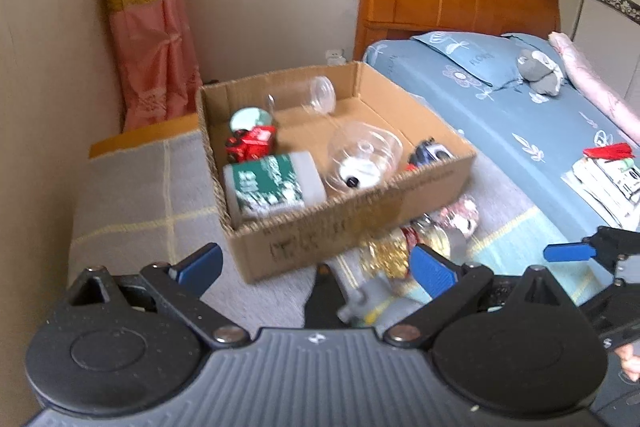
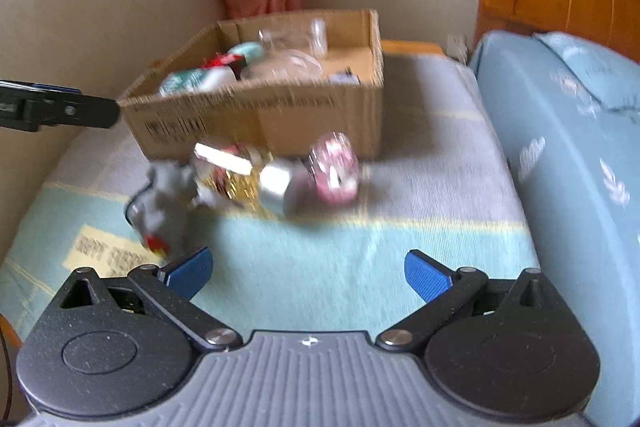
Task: Organize rigid objects
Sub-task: 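Withdraw both open tools from the box back over the table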
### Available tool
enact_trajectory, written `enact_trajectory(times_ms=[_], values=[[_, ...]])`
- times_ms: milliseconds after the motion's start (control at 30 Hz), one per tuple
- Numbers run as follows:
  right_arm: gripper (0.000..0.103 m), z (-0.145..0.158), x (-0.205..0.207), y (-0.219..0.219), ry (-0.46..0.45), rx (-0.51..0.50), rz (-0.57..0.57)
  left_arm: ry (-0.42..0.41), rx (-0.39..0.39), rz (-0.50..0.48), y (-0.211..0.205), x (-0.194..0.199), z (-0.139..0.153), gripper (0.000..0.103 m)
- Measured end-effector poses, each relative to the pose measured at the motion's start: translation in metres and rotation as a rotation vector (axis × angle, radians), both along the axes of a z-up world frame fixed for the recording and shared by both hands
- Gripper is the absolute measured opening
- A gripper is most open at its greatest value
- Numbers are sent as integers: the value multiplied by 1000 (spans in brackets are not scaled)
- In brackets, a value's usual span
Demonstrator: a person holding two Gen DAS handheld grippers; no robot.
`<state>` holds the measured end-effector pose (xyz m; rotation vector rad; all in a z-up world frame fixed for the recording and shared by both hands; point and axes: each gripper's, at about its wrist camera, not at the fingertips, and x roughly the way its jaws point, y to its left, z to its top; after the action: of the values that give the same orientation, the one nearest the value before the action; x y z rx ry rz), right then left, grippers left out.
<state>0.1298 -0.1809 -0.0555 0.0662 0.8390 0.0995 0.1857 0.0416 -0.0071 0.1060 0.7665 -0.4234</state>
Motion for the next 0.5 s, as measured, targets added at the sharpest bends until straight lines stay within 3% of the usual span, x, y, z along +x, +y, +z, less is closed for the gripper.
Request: enact_trajectory(times_ms=[267,500], values=[[103,-32,-8,-11,46,-20,-51,41,-55,-79,-6,-18,-23,100],[103,-39,-12,-7,22,-86,-44,69,-74,-134,-17,-15,-37,100]])
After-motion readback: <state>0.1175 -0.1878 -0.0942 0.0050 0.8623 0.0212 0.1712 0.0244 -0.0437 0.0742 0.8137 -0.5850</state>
